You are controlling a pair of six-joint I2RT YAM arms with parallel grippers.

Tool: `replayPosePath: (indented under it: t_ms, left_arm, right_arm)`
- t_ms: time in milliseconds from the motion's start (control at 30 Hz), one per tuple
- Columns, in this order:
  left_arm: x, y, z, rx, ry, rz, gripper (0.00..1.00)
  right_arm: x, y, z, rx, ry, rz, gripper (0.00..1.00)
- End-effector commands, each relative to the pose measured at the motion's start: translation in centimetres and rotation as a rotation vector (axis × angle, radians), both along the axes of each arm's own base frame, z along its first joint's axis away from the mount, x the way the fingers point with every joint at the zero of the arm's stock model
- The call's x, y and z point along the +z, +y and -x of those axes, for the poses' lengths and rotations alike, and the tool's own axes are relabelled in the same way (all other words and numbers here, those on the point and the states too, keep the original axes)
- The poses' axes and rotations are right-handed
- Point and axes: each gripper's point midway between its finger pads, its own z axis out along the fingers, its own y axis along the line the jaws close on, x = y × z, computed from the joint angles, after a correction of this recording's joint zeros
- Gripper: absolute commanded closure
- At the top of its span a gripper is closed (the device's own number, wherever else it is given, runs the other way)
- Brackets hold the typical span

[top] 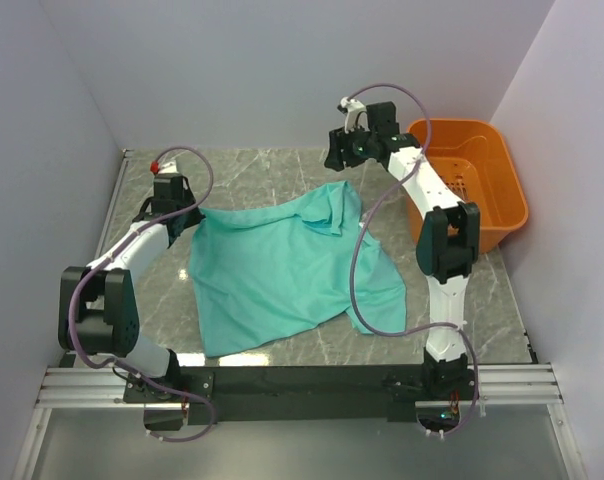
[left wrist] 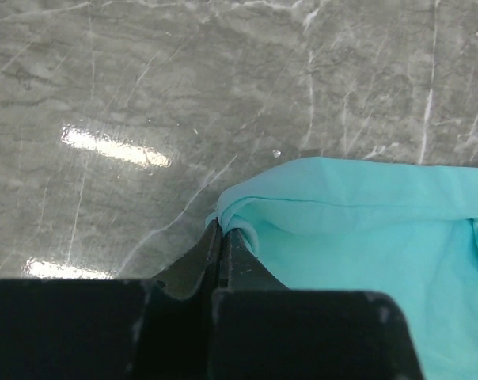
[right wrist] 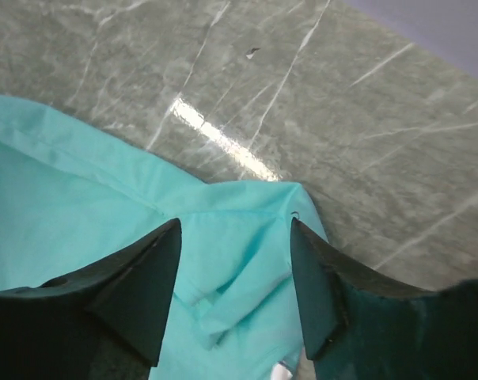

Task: Fold and stack the t-shirts
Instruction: Flatten the tshirt out

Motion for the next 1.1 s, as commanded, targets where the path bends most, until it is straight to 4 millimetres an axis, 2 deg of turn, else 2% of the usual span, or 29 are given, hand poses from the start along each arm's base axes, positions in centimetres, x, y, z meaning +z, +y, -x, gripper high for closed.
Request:
replayPosePath:
  t_ms: [0, 33, 67, 100, 133, 233, 267, 300, 400, 567, 700, 800, 967, 1067]
  left_arm:
    - [2.9, -0.4, -1.8, -0.035, -0.094, 0.013, 0.99]
    - [3.0, -0.4, -1.7, -0.037, -0.097, 0.008, 0.99]
    - [3.0, -0.3, -1.7, -0.037, -0.098, 0.008, 0.99]
    - [3.2, -0.3, -1.6, -0.04, -0.103, 0.006, 0.99]
    - [3.3, -0.4, -1.6, -0.047, -0.104, 0.008, 0.99]
    - [3.4, -0.6, -1.5, -0.058, -0.108, 0.016, 0.99]
    - [3.4, -0.8, -1.4, -0.067, -0.107, 0.022, 0.99]
    - [3.3, -0.8, -1.4, -0.07, -0.107, 0.021, 0.99]
    - [3.0, -1.0, -1.3, -0.08, -0.099, 0.024, 0.99]
    - [3.2, -0.9, -1.1, -0.086, -0.1, 0.017, 0.99]
    - [3.5, -0.9, -1.1, -0.087, -0.108, 0.014, 0.99]
    - [3.6, -0.9, -1.0, -0.089, -0.11, 0.012, 0.99]
    - [4.0, -0.9, -1.0, -0.09, -0.122, 0.011, 0.99]
    - [4.1, -1.2, -0.9, -0.102, -0.122, 0.021, 0.99]
  right_arm:
    - [6.6, -2.2, 1.4, 0.016, -0.194, 0.073, 0.35]
    - [4.6, -2.0, 3.5, 0.079, -0.137, 0.086, 0.35]
    - [5.2, -1.6, 5.2, 0.146, -0.134, 0.069, 0.35]
    - [4.6, -1.2, 6.6, 0.227, -0.13, 0.079, 0.36]
    - [2.6, -1.2, 8.9, 0.281, -0.044, 0.086, 0.37]
    - [-0.6, -1.2, 11.5, 0.332, 0.038, 0.144, 0.41]
    - [-0.9, -1.5, 11.6, 0.314, 0.037, 0.159, 0.43]
    - [-2.5, -2.2, 11.8, 0.253, 0.085, 0.17, 0.44]
    - [-4.2, -2.3, 11.0, 0.138, 0.133, 0.159, 0.46]
    - [-7.1, -1.7, 10.0, -0.045, 0.195, 0.167, 0.42]
    - [-8.1, -1.4, 8.7, -0.174, 0.239, 0.145, 0.41]
    - [-9.1, -0.7, 8.6, -0.19, 0.281, 0.129, 0.42]
    - [-11.1, -0.7, 8.7, -0.221, 0.31, 0.164, 0.44]
    - [-11.6, -1.0, 8.7, -0.243, 0.312, 0.181, 0.47]
